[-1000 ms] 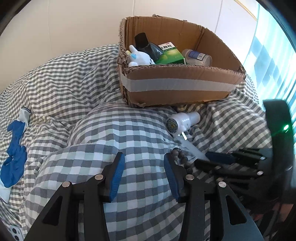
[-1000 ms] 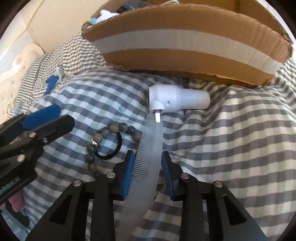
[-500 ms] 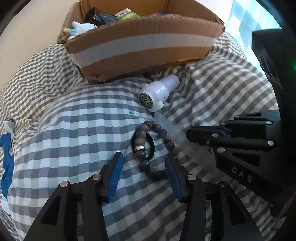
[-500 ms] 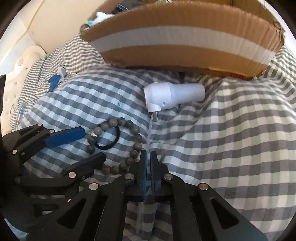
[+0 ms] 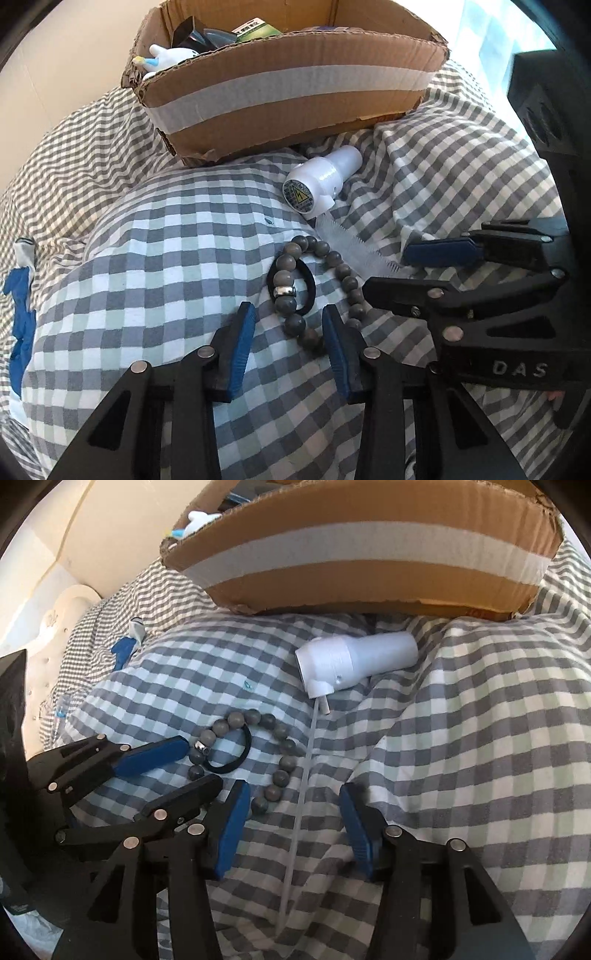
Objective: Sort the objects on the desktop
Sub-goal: 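Grasp the grey bead bracelet with the left gripper while the right gripper holds the comb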
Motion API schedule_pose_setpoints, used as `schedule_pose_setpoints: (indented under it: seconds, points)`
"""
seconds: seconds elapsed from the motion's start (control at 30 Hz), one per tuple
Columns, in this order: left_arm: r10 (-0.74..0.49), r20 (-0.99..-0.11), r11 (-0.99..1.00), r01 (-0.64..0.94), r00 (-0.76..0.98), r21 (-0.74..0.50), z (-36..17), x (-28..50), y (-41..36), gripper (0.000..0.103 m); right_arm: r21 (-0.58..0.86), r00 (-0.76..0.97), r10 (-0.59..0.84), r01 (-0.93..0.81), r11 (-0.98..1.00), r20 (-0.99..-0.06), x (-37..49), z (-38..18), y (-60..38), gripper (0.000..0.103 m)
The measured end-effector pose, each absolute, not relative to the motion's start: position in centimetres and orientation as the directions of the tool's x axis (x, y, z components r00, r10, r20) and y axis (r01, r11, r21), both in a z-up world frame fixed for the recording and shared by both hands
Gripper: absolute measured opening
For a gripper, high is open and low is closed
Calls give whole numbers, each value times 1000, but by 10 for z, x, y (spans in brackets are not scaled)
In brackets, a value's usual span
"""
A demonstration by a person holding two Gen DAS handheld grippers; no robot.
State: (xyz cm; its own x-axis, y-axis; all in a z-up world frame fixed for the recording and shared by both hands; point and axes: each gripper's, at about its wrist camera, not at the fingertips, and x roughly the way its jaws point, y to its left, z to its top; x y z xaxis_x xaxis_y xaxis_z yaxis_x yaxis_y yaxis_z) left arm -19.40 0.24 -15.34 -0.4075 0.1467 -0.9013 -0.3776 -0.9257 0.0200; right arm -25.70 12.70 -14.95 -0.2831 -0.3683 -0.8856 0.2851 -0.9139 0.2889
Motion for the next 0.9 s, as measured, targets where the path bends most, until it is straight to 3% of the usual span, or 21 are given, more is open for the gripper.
schedule_pose_setpoints:
  seconds: [0.03, 0.07, 0.2, 0.23, 0.4, 0.53, 0.73, 0.8, 0.87, 0.9]
  points:
    - [150, -901, -926, -377, -407, 16, -152, -193, 2, 39, 282, -282, -362, 287, -915, -888, -257, -150, 128, 48]
    - [158, -901, -928, -373, -404, 5, -152, -193, -1, 39, 274, -283, -355, 287, -918, -891, -256, -151, 127, 39]
    - [243, -890, -932, -347, -387, -103, -148, -195, -15, 39, 246, -257, -333, 320, -915, -907, -255, -158, 117, 17]
    - [261, -884, -931, -342, -387, -125, -147, -196, -17, 39, 241, -249, -332, 335, -911, -910, -254, -161, 114, 7]
    - [268, -881, -929, -348, -390, -129, -146, -196, -16, 40, 260, -296, -358, 324, -910, -886, -252, -150, 119, 4]
    - [319, -874, -924, -327, -367, -199, -146, -197, -16, 43, 297, -380, -410, 322, -899, -829, -243, -119, 133, 3]
    - [287, -885, -933, -317, -367, -171, -152, -201, -1, 43, 315, -418, -431, 320, -894, -800, -226, -102, 157, 4]
    - [256, -893, -928, -352, -370, -120, -154, -199, 10, 39, 324, -410, -435, 313, -893, -802, -225, -105, 161, 3]
    - [209, -913, -931, -357, -349, -77, -164, -202, 14, 13, 331, -406, -444, 320, -888, -799, -226, -104, 154, 4]
    - [173, -923, -944, -325, -343, -57, -170, -205, 11, 11, 332, -406, -447, 324, -886, -797, -225, -102, 155, 4]
